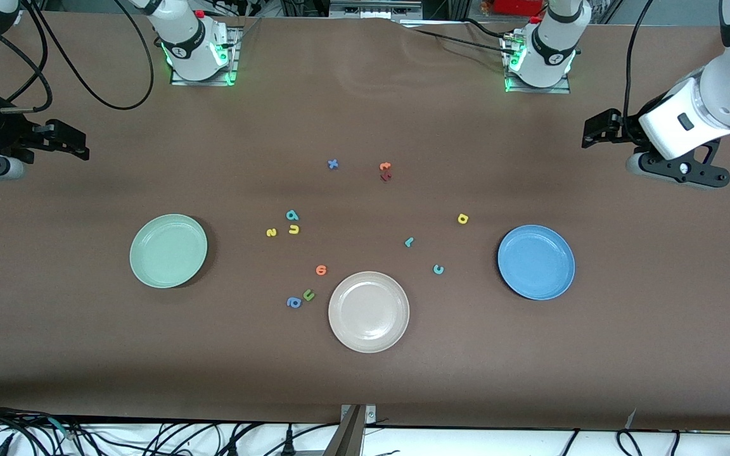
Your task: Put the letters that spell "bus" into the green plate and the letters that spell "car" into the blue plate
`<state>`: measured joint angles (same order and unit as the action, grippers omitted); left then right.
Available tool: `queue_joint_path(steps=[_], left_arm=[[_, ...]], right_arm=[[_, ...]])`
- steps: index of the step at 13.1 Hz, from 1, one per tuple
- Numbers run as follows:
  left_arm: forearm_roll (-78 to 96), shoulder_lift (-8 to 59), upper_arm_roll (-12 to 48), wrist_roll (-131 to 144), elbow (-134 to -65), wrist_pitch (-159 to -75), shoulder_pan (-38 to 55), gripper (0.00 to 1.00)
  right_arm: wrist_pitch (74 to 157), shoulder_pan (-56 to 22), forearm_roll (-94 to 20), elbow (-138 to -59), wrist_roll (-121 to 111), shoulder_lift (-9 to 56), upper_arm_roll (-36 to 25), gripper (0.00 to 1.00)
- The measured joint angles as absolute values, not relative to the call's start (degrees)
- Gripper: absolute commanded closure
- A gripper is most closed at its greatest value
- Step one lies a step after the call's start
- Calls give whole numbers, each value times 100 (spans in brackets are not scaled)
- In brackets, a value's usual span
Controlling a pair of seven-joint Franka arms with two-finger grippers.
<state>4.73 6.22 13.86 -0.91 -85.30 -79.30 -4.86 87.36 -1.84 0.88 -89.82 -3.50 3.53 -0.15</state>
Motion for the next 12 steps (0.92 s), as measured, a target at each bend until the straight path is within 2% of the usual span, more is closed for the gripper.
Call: queue_joint_path(steps=[12], left_arm=[[470,772,1479,-91,-8399,-8311,-503,0]], right_arm=[[8736,-184,88,-8982,-350,353,-7,0]])
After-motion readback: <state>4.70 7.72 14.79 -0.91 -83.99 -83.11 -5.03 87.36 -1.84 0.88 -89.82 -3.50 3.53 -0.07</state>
